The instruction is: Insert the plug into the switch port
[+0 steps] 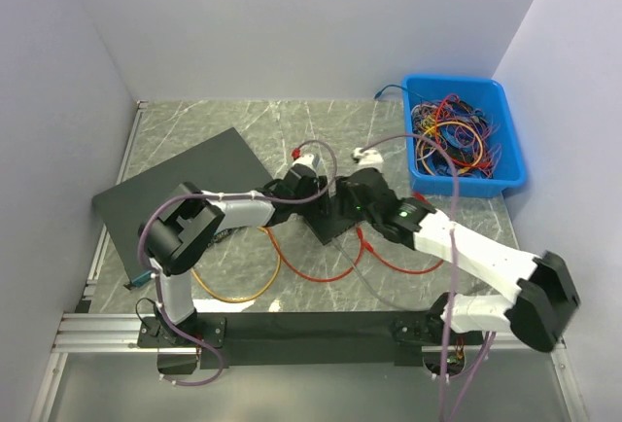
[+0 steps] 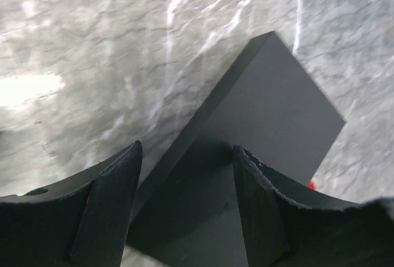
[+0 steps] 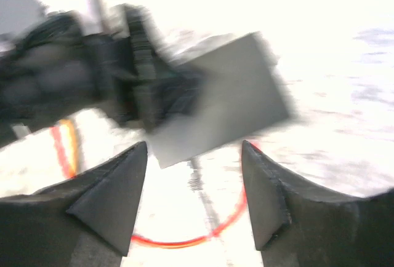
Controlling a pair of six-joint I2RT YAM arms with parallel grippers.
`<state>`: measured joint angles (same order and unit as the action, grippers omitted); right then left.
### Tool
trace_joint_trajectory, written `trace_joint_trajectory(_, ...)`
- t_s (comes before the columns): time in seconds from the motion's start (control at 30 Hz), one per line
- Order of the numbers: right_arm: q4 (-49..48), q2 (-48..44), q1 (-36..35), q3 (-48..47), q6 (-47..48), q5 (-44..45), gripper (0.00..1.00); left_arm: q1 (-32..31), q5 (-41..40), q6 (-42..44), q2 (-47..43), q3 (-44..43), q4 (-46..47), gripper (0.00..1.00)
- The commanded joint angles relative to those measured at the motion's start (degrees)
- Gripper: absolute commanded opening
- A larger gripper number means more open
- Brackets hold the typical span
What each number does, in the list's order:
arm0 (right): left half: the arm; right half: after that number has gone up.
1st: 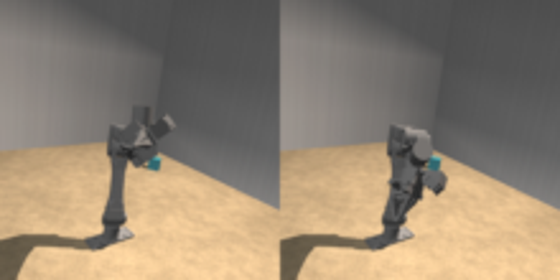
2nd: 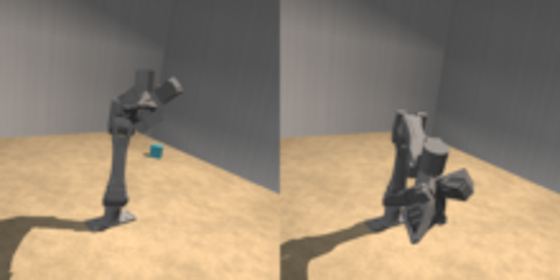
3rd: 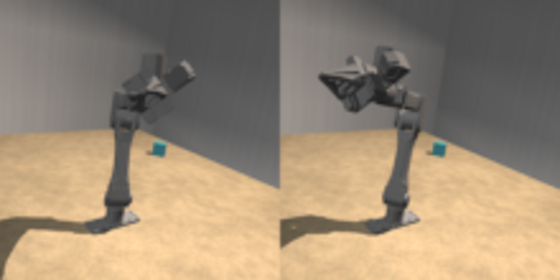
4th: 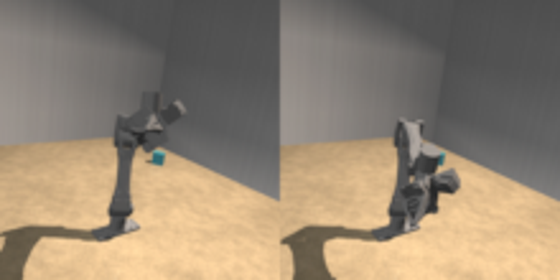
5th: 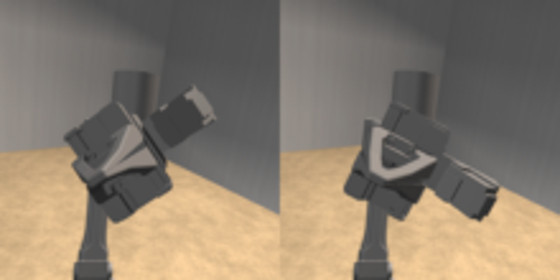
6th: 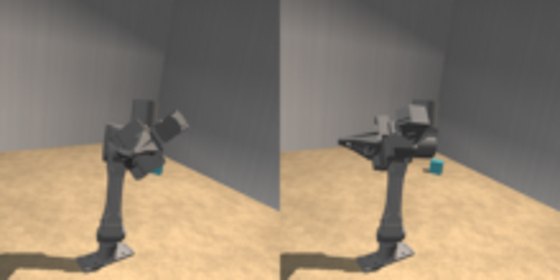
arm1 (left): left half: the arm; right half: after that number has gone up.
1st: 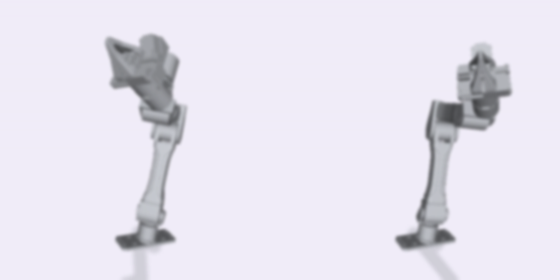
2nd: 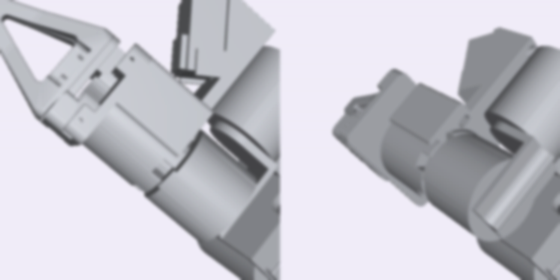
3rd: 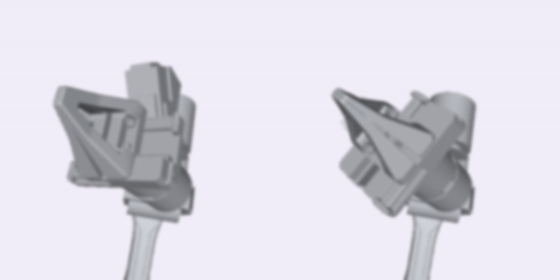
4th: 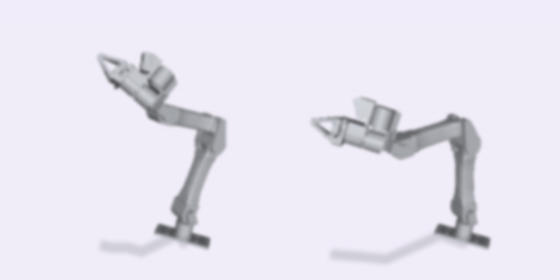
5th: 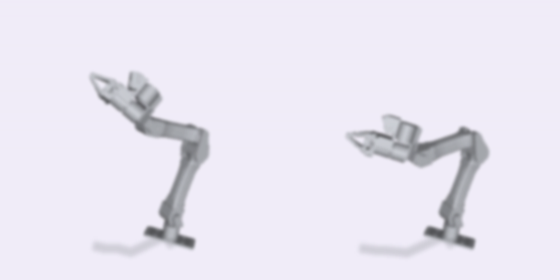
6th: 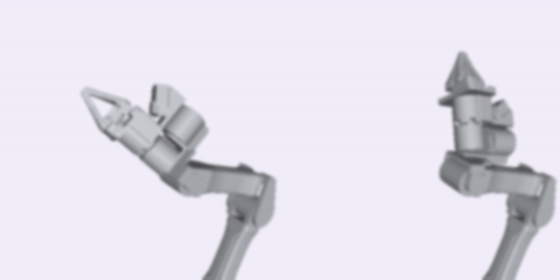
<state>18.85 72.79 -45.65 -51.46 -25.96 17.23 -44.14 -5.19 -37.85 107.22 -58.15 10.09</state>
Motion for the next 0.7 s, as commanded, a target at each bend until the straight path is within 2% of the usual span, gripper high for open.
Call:
trace_joint_trajectory(0.0,3.8,-5.7,2.6,2.2,-2.5,10.7,0.71,1.2,1.2,4.3,-1.8,-0.7,-13.5,0.66)
trace_joint_trajectory(0.1,8.6,-9.2,7.0,4.5,-4.3,11.5,0.86,1.9,1.0,5.3,-4.9,-1.3,-14.6,0.67)
trace_joint_trajectory(0.13,9.3,-9.9,8.4,5.7,-4.3,11.0,0.88,2.6,2.1,5.5,-6.0,-1.2,-14.5,0.67)
trace_joint_trajectory(0.27,11.0,-9.1,10.6,7.1,-6.2,9.6,0.91,3.7,4.0,4.7,-8.1,-0.3,-14.0,0.66)
trace_joint_trajectory(0.57,5.9,1.7,10.8,8.9,-5.9,-1.2,0.93,4.2,3.5,3.0,-14.5,5.3,-12.6,0.66)
trace_joint_trajectory(0.67,5.6,4.7,10.8,8.9,-5.7,-2.5,0.93,4.6,3.4,2.8,-15.3,6.1,-12.6,0.66)
